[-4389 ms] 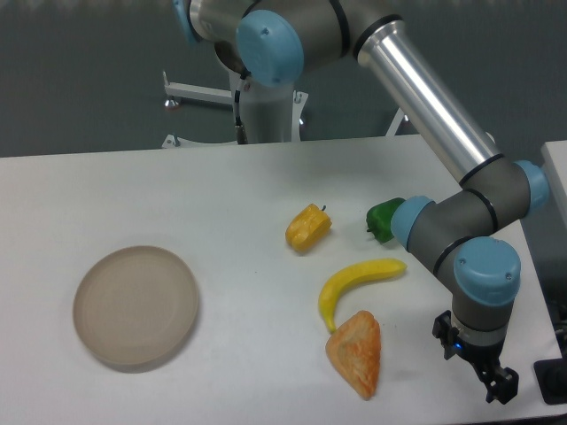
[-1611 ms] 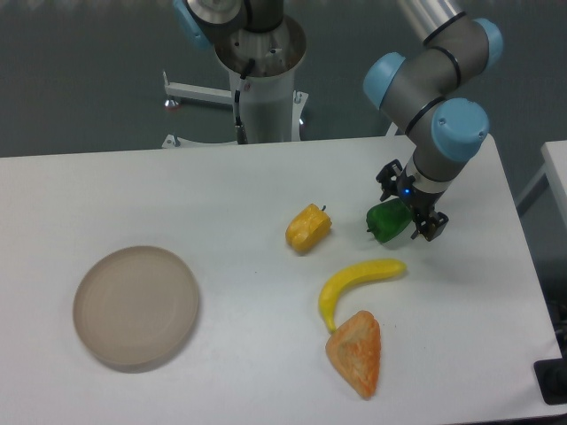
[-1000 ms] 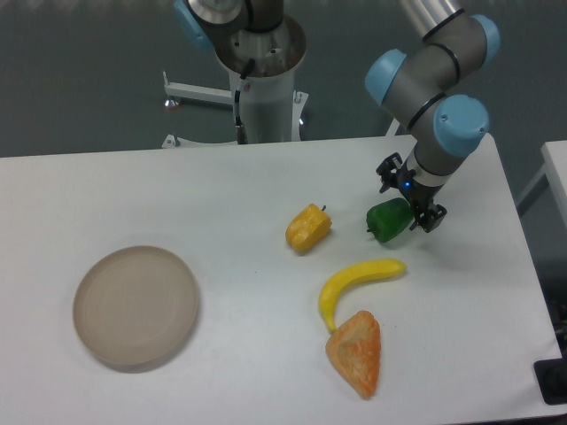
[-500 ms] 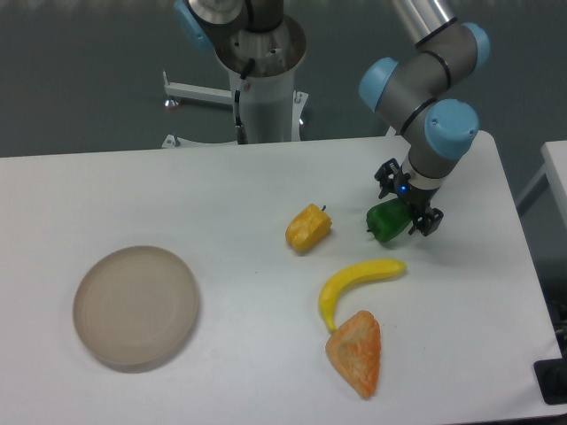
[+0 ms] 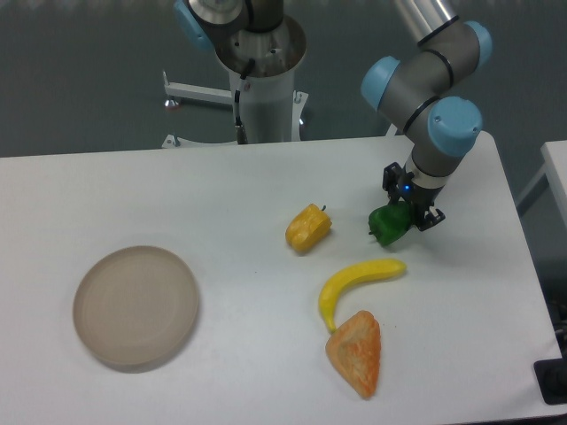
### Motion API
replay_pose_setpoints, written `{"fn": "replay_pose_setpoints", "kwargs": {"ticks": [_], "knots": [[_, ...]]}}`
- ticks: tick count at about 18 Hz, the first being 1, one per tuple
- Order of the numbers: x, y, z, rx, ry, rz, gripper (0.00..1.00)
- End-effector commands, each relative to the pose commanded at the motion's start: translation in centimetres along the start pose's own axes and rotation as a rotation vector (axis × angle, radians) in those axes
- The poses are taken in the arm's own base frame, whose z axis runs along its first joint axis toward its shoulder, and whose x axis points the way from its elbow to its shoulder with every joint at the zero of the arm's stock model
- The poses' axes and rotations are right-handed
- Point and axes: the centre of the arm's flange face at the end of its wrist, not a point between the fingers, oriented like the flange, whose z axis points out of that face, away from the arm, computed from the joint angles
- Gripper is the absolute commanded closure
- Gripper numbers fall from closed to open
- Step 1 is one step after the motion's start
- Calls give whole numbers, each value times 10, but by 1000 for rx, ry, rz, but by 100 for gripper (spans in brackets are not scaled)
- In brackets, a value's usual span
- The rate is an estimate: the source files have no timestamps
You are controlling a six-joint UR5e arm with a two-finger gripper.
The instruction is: Pick up the green pepper from the table
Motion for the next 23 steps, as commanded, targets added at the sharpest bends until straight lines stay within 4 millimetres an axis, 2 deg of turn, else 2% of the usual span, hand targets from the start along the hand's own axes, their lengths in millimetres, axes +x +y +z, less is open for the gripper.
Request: {"fn": "replay_pose_setpoints", "kwargs": {"ticks": [9, 12, 14, 16, 19, 23], "knots": [[-27, 0, -52, -2, -94, 3, 70], [-41, -10, -72, -4, -142, 13, 70], [-49, -22, -79, -5, -163, 31, 70], [-55, -24, -86, -4, -180, 31, 70], [-70, -54, -95, -10, -214, 45, 70], [-92, -89, -94, -3, -244, 5, 70]]}}
